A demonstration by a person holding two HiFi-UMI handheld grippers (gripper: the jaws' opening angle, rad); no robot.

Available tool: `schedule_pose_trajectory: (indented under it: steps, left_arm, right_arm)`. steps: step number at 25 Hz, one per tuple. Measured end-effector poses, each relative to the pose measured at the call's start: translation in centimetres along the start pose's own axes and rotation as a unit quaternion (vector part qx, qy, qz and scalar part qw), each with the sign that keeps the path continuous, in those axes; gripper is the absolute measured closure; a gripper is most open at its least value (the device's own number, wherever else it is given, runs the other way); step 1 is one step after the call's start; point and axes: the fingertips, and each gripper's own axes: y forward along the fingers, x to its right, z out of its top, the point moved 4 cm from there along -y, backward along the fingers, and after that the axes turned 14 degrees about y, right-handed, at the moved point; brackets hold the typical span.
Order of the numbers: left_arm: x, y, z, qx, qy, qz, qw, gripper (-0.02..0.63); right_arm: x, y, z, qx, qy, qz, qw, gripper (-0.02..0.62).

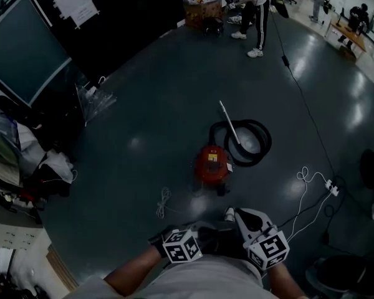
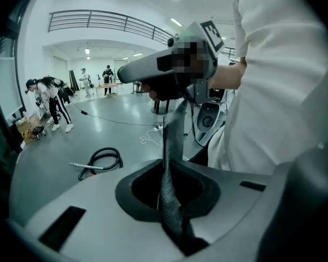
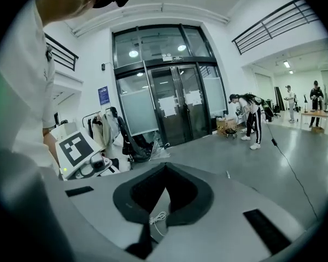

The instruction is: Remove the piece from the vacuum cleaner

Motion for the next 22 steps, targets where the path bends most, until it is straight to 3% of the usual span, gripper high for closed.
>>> schedule_pose_trajectory:
  steps: [9,22]
  left_arm:
    - [-0.8,-1.6,1.1,0.008,0.021,0.0,0.9998,0.578]
    - [-1.5,-1.8,0.5,0.009,0.007,0.009,0.9999,0.578]
  right_arm:
    - [-0.6,0.0,1.5,0.006,-0.022,-0.017,1.0,0.578]
    - [0.1,0.1,1.4,-0.006,-0.027,-0.02,0.999,0.578]
